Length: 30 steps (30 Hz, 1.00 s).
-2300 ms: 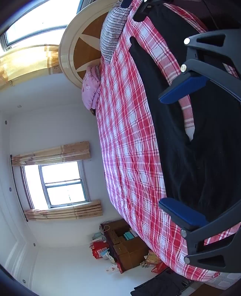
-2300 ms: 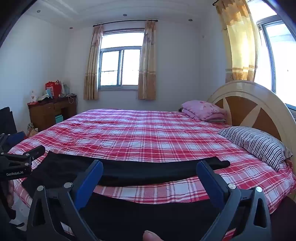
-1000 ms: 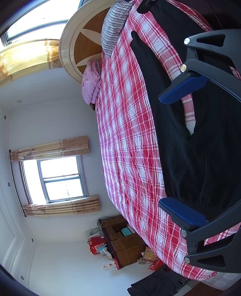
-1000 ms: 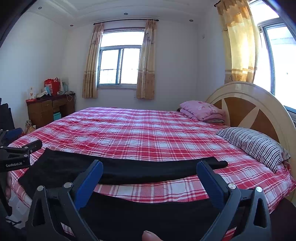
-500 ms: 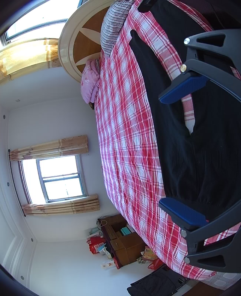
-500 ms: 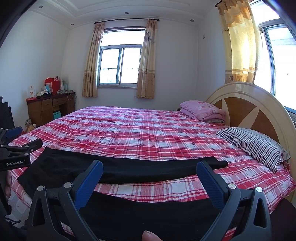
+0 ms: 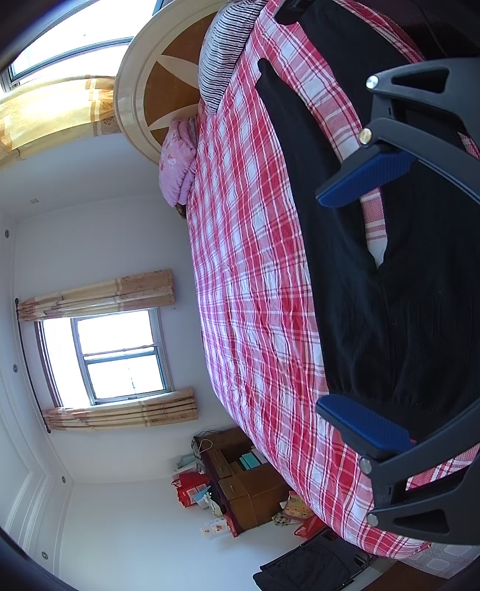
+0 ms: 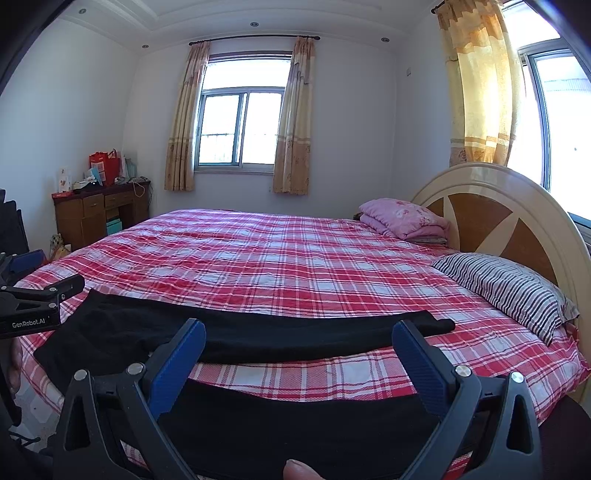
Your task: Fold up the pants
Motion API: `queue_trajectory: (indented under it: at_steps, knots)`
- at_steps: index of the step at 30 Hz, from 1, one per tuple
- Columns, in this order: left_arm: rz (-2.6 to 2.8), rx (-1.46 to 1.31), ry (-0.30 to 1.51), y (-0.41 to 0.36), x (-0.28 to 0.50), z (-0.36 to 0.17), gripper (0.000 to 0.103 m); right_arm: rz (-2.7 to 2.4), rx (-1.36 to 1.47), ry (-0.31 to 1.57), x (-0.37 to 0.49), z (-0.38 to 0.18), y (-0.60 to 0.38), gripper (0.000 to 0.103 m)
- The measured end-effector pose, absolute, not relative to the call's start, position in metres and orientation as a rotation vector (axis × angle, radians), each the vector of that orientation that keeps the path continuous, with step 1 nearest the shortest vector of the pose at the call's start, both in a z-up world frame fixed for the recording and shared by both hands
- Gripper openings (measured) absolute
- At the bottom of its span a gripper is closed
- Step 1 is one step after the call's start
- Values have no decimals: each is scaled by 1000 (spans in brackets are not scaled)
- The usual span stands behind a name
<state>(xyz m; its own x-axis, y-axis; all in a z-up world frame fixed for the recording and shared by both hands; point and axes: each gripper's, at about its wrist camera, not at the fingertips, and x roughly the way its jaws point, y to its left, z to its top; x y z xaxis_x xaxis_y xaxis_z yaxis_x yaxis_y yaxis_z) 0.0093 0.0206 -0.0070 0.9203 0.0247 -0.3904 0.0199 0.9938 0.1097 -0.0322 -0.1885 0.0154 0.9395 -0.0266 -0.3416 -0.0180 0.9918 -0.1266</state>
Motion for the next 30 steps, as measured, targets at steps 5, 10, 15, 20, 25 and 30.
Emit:
queue_trajectory:
  at_steps: [5, 10, 15, 20, 25, 30]
  knots:
    - [2, 113, 402, 20, 9, -7, 103, -4, -129, 349, -32, 15, -188, 102]
    - [3, 113, 404, 21, 10, -7, 103, -4, -130, 352, -32, 15, -189, 102]
    - [3, 114, 406, 22, 10, -7, 103, -5, -132, 354, -32, 15, -189, 102]
    - [3, 117, 417, 26, 10, -11, 103, -8, -133, 359, -31, 12, -187, 102]
    - [4, 121, 428, 25, 11, -15, 103, -10, -134, 366, -29, 9, -188, 102]
    - [12, 166, 422, 31, 29, -22, 103, -14, -139, 382, -20, 2, -193, 102]
